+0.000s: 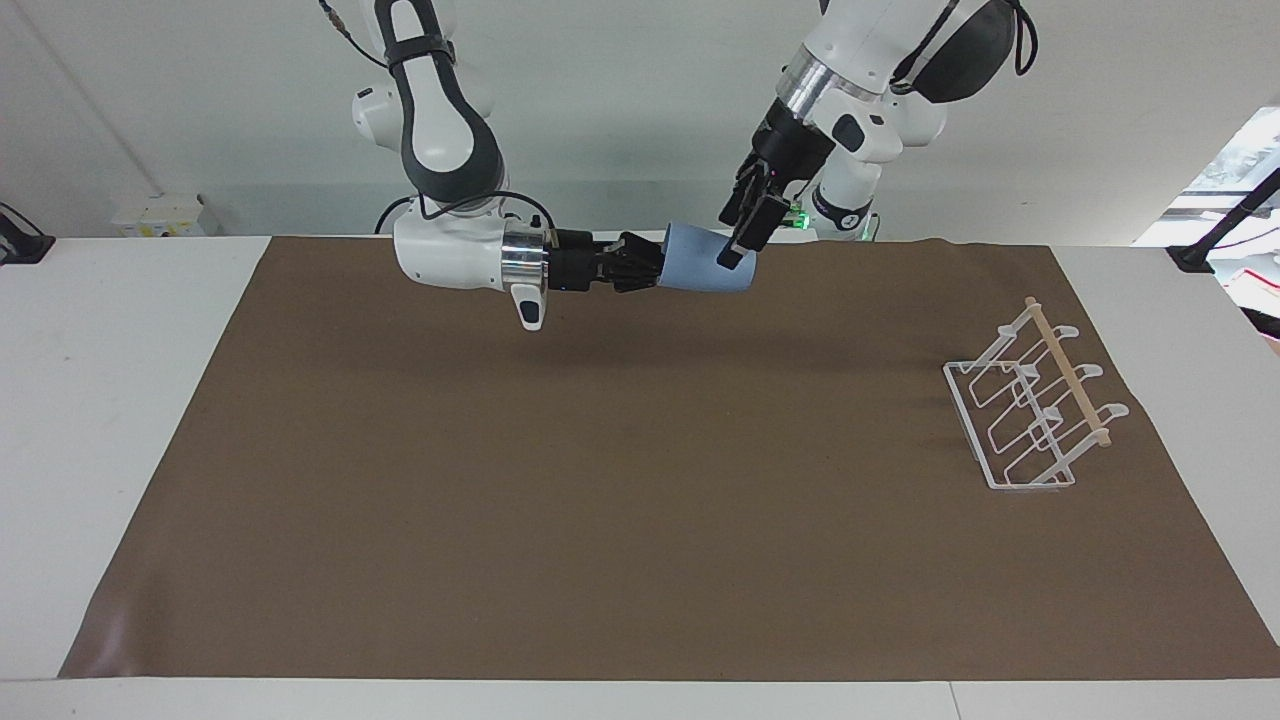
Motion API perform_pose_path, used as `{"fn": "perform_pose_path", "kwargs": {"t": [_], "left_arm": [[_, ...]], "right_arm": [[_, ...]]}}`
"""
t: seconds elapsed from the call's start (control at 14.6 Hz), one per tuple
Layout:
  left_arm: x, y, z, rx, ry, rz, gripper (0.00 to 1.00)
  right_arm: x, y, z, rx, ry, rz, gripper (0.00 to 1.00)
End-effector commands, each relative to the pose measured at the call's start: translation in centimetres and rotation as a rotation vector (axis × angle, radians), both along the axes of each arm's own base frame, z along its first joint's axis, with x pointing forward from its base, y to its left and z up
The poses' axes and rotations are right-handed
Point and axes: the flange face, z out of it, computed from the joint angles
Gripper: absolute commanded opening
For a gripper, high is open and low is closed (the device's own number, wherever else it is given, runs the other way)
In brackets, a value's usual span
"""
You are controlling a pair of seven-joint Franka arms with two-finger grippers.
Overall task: Hang cup on cup holder
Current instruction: 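Close the left gripper on the cup base held by the right gripper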
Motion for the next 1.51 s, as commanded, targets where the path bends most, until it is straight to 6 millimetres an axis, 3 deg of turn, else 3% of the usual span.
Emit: {"fn": "perform_pose_path", "kwargs": {"t": [0.0,0.34,0.48,0.55,0.68,0.75,0.82,1.16,1.23,1.3,1.37,1.44], "left_arm": [[-0.4,0.1,-1.6,0.037,0.011,-0.017,1.0],[-1.1,0.7,-4.9,0.094,0.063,-0.07,1.0],[-1.1,0.8,-5.2,0.096,0.065,-0.069,1.0],[-0.9,0.9,-5.1,0.095,0.064,-0.065,0.9],[-0.9,1.0,-5.1,0.094,0.063,-0.064,0.16],[-0.8,1.0,-5.1,0.092,0.058,-0.062,0.05],[-0.6,1.1,-4.9,0.087,0.05,-0.061,0.01],[-0.4,1.5,-5.0,0.088,0.051,-0.055,0.0],[-0.4,1.5,-5.0,0.088,0.051,-0.055,0.0],[-0.4,1.5,-5.0,0.089,0.052,-0.054,0.0],[-0.4,1.5,-5.0,0.089,0.054,-0.053,0.0],[-0.3,1.6,-5.1,0.091,0.057,-0.052,0.0]], "right_arm": [[-0.8,0.0,0.0,-0.042,-0.022,0.002,0.0],[-0.8,0.1,0.0,-0.044,-0.022,0.003,0.0],[-0.8,0.0,0.0,-0.043,-0.022,0.001,0.0],[-0.8,0.0,0.0,-0.043,-0.022,0.001,0.0],[-0.8,0.0,0.0,-0.044,-0.022,0.0,0.0],[-0.8,0.0,0.0,-0.043,-0.022,0.001,0.0],[-0.8,0.0,-0.1,-0.044,-0.021,0.001,0.0],[-0.7,-0.1,-0.1,-0.043,-0.013,-0.001,0.0],[-0.7,0.0,0.1,-0.04,-0.016,0.001,0.04],[-0.6,-0.3,0.1,-0.035,-0.015,0.003,0.25],[-0.6,-0.4,0.5,-0.032,-0.014,0.0,0.99],[-0.6,-0.7,1.0,-0.028,-0.006,-0.008,1.0]]}}
